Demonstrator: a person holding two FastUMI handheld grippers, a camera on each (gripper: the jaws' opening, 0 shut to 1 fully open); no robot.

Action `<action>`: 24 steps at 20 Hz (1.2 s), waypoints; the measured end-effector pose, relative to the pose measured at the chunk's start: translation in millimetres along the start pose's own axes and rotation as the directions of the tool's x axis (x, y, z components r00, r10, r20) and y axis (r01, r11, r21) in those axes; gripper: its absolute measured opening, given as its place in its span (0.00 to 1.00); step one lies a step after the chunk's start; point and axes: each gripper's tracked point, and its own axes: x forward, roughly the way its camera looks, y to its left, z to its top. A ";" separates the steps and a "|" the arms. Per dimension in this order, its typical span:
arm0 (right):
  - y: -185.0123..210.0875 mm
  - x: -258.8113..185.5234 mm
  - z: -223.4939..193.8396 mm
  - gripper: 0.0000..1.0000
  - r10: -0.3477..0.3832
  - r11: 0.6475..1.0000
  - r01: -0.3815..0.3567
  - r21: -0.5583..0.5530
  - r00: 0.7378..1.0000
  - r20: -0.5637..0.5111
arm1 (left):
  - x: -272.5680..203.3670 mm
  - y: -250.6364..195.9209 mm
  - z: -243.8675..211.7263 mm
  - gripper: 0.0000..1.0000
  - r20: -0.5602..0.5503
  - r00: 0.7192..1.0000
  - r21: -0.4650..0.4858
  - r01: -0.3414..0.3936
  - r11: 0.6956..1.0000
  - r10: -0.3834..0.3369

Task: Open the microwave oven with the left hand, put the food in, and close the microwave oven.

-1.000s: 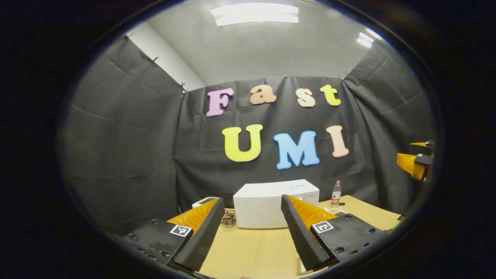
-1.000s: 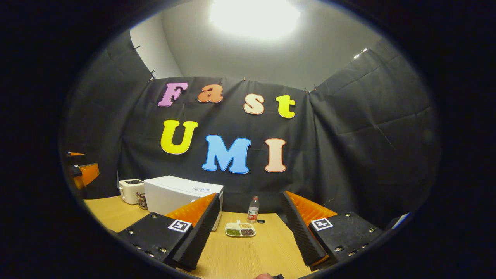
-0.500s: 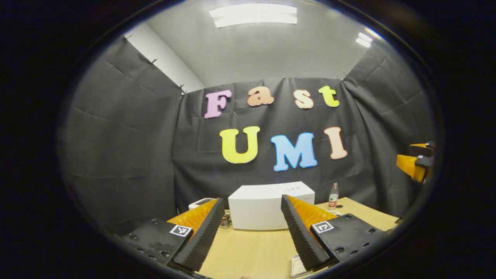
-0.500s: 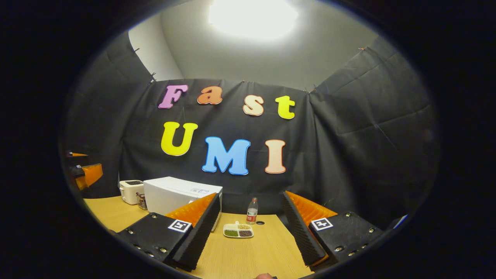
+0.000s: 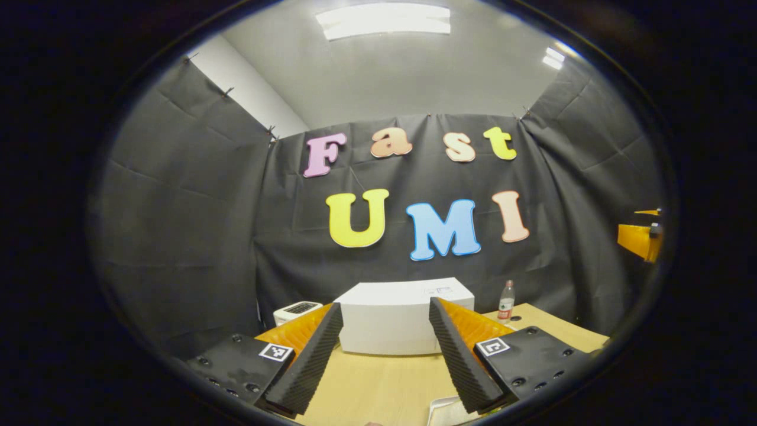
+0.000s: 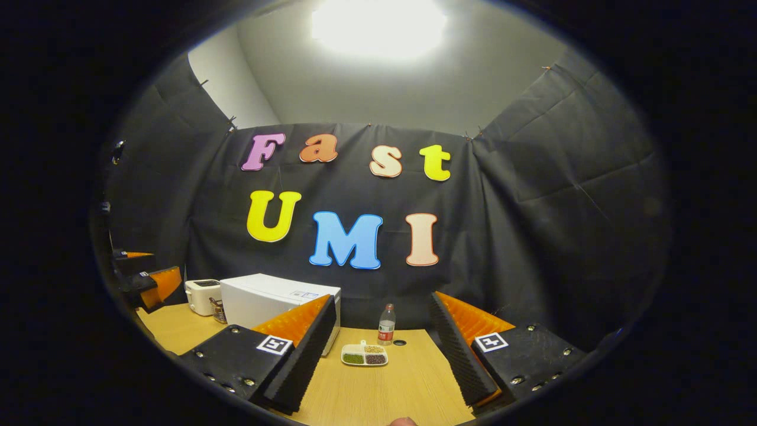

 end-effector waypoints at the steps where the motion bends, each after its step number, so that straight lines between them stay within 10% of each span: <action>1: 0.1 3.5 -1.9 0.96 -0.013 1.000 0.013 -0.001 1.000 -0.001 | 11.8 -1.7 -3.6 0.93 0.003 1.000 -0.002 0.014 1.000 -0.014; 24: 0.9 24.6 -26.1 0.96 -0.415 0.906 0.403 -0.128 0.906 -0.084 | 258.8 -117.1 -168.5 0.97 -0.149 0.922 -0.050 0.353 0.934 -0.356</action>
